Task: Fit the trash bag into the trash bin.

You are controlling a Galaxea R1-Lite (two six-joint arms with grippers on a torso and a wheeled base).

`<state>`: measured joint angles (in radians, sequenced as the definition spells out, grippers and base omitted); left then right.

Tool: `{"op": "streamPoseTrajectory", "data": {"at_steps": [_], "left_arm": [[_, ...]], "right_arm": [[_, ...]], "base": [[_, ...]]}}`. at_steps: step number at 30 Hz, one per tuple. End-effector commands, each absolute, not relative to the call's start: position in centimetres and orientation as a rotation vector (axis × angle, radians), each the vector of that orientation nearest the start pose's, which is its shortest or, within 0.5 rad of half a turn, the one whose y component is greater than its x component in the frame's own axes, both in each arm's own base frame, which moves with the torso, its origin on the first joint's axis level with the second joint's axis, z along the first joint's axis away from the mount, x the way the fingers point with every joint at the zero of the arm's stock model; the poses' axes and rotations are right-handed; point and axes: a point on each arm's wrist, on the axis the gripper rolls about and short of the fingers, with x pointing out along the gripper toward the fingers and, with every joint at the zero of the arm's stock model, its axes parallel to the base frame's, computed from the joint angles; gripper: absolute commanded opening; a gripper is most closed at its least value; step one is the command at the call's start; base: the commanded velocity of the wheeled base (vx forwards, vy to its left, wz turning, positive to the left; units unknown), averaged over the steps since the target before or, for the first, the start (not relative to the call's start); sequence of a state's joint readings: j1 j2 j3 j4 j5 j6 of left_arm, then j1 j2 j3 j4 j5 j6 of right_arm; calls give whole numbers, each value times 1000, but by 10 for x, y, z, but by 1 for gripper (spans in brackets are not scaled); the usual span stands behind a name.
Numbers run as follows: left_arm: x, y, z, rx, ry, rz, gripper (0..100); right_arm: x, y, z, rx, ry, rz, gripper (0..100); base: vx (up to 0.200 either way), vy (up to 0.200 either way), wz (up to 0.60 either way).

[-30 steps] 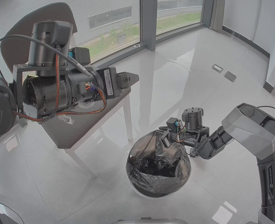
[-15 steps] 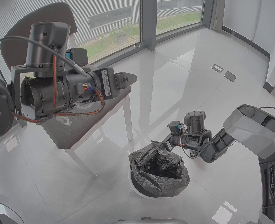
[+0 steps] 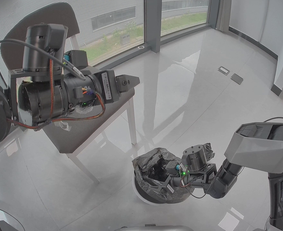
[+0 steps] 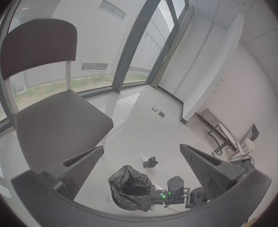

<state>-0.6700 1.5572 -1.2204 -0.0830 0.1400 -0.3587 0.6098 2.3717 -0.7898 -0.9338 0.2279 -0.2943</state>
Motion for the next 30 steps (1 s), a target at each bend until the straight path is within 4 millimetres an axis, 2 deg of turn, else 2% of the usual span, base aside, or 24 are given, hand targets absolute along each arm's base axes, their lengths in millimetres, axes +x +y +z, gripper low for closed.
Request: {"op": "streamPoseTrajectory", "data": {"at_steps": [1, 9, 19, 20, 30], "left_arm": [[228, -177, 286, -249, 325, -479, 100], [228, -177, 286, -247, 328, -478, 100], [232, -180, 283, -248, 325, -480, 100], [232, -180, 283, -248, 327, -480, 100], [233, -182, 281, -247, 328, -480, 100]], "right_arm": [[296, 217, -40, -401, 567, 912, 100], [298, 216, -50, -398, 592, 905, 100], [314, 219, -65, -393, 599, 892, 100], [313, 218, -65, -393, 603, 895, 0], [313, 220, -64, -394, 598, 899, 0]], "base": [[0, 0, 0], [0, 0, 0], [0, 0, 0], [0, 0, 0], [0, 0, 0]]}}
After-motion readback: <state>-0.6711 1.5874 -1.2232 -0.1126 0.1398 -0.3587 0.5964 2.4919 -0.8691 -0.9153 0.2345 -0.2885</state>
